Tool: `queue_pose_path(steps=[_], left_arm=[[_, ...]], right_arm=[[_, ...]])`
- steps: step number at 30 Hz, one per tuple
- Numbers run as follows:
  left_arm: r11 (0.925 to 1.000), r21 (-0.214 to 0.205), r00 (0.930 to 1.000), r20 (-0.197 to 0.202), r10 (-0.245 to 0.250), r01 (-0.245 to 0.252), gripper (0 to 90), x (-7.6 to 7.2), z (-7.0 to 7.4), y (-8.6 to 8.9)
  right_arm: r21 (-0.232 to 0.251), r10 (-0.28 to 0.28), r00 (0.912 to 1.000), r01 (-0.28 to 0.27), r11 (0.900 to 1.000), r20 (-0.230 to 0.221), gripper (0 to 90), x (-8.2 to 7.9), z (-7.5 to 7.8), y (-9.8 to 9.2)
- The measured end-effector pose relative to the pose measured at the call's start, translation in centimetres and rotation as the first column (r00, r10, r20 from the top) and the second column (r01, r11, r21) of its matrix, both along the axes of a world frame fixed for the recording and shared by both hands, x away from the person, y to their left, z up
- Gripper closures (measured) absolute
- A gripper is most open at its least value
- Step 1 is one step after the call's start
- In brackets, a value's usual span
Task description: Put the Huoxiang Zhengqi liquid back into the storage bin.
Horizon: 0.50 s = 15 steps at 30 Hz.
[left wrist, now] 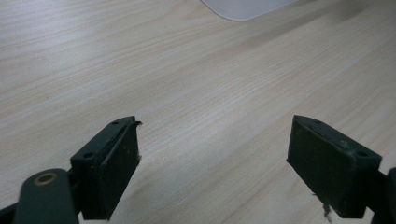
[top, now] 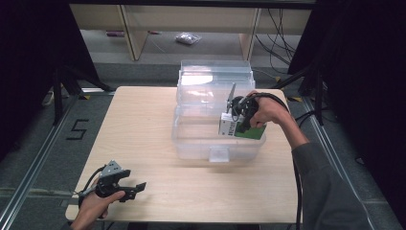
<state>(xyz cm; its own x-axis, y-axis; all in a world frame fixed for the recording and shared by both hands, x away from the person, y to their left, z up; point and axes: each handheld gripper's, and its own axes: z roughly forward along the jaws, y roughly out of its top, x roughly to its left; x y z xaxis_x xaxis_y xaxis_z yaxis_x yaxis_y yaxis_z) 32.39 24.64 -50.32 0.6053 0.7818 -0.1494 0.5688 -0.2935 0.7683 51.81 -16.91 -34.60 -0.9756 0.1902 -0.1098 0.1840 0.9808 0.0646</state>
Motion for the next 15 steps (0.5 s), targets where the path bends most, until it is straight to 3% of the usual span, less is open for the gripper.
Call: queue_pose_path(steps=[1,2,3,6,7,8,9,11,12,13,15], left_arm=[[1.0000,0.000,1.0000,-0.001,0.000,0.000,15.9,0.0,0.0,0.0],[0.9994,-0.031,0.9998,0.000,0.018,-0.018,15.9,0.0,-0.1,-0.3],[0.9992,-0.035,0.9998,-0.005,0.019,-0.019,15.9,0.0,-0.1,-0.3],[0.9995,-0.029,0.9999,-0.004,0.015,-0.015,15.9,0.0,-0.1,-0.2],[1.0000,-0.002,1.0000,0.002,0.002,-0.002,15.9,0.0,0.0,0.0],[0.9999,-0.011,1.0000,0.000,0.006,-0.006,15.9,0.0,0.0,-0.1],[0.9992,-0.035,0.9997,0.003,0.022,-0.022,15.9,0.0,-0.1,-0.3],[0.9994,-0.030,0.9998,0.001,0.019,-0.019,15.9,0.0,-0.1,-0.3],[0.9993,-0.031,0.9998,0.003,0.020,-0.020,15.9,0.0,-0.1,-0.3],[1.0000,0.001,1.0000,-0.005,-0.006,0.006,15.9,0.0,0.0,0.0],[1.0000,0.002,0.9999,-0.008,-0.007,0.007,15.9,0.0,0.1,0.0]], right_arm=[[0.001,0.002,1.0000,-0.002,1.0000,-0.010,64.9,0.1,-0.2,0.0],[0.017,0.032,0.9995,-0.032,0.9994,-0.001,64.9,0.3,-0.5,0.0],[0.002,0.025,0.9996,-0.025,0.9997,-0.013,64.9,0.4,-0.9,0.0],[0.008,0.045,0.9989,-0.045,0.9990,-0.014,64.8,0.6,-1.3,0.0],[-0.009,0.006,0.9996,-0.006,0.9999,-0.027,64.8,0.4,-1.4,0.0],[-0.007,0.007,0.9996,-0.007,0.9999,-0.028,64.8,0.5,-1.6,-0.1],[0.011,0.044,0.9988,-0.043,0.9990,-0.021,64.8,0.9,-2.0,-0.2],[0.011,0.057,0.9980,-0.056,0.9983,-0.030,64.8,1.0,-2.3,-0.2],[-0.011,0.029,0.9988,-0.030,0.9995,-0.039,64.7,0.9,-2.4,-0.2],[-0.010,0.025,0.9990,-0.026,0.9996,-0.036,64.7,1.0,-2.5,-0.2],[-0.003,0.052,0.9984,-0.052,0.9987,-0.022,64.7,1.2,-2.8,-0.1]])
